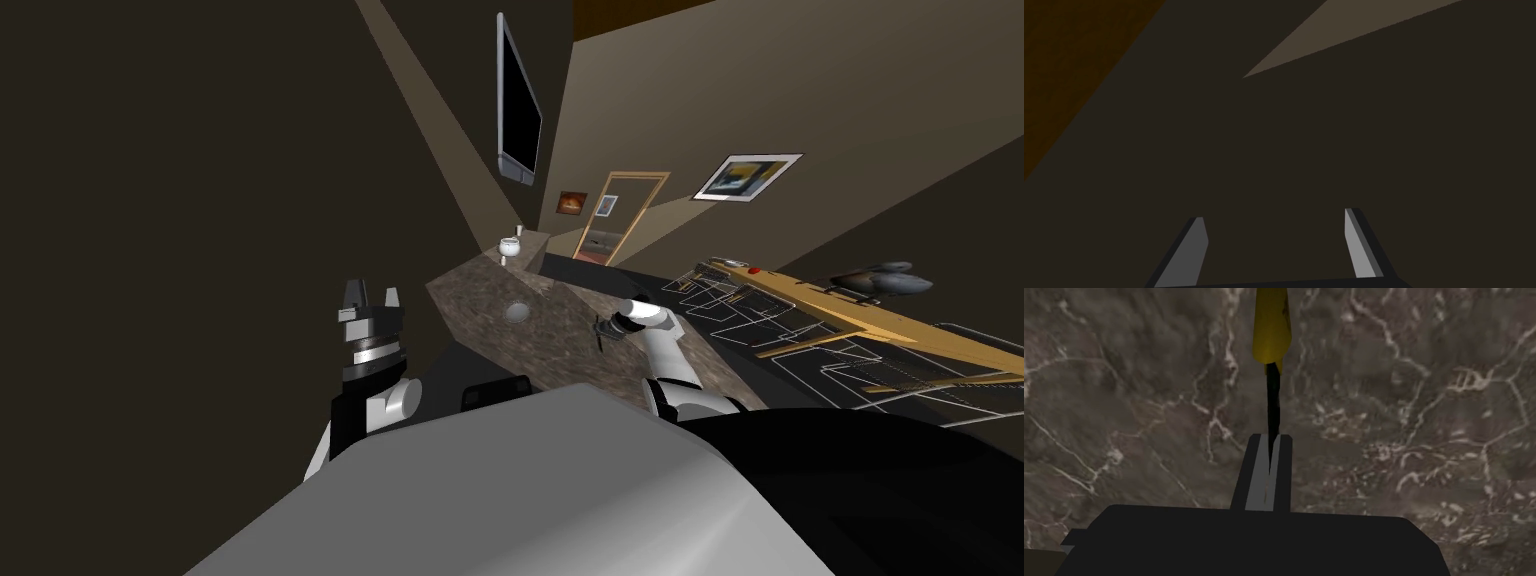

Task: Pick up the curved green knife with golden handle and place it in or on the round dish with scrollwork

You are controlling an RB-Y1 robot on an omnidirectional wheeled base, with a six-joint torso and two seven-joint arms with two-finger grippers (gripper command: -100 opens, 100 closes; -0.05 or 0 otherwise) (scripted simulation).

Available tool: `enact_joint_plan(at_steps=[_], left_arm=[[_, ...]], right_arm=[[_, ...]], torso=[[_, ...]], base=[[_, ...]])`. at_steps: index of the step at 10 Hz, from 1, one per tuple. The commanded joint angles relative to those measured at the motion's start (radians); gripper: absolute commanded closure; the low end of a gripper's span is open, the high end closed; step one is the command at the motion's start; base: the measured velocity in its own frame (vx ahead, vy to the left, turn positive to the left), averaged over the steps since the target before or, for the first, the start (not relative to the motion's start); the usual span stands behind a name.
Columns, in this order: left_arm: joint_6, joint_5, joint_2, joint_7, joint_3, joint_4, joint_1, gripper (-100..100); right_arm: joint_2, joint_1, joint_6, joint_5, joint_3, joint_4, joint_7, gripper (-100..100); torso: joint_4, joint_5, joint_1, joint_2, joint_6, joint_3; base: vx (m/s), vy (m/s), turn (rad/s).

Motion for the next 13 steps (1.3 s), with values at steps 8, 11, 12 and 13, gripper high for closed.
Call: enact_joint_plan(at_steps=[8,11,12,13], left_arm=[[0.000,0.000,0.000,0.000,0.000,0.000,0.000,0],[0.000,0.000,0.000,0.000,0.000,0.000,0.000,0],[0.000,0.000,0.000,0.000,0.000,0.000,0.000,0],[0.000,0.000,0.000,0.000,0.000,0.000,0.000,0]], right_arm=[[-0.019,-0.010,0.035,-0.011,-0.001,-0.021,-0.022,0],[-0.055,-0.048,0.069,0.034,-0.027,-0.047,-0.078,100],[-0.070,-0.065,0.086,0.055,-0.038,-0.056,-0.099,100],[-0.077,-0.074,0.095,0.066,-0.043,-0.061,-0.111,100]], torso=[[0.000,0.000,-0.001,0.000,0.000,0.000],[0.000,0.001,0.004,-0.001,-0.002,0.000],[0.000,0.001,0.004,-0.001,-0.001,0.000],[0.000,0.001,0.004,-0.001,-0.002,0.000]], base=[[-0.004,-0.005,0.016],[-0.004,0.043,0.122],[-0.004,0.046,0.120],[0.001,0.046,0.112]])
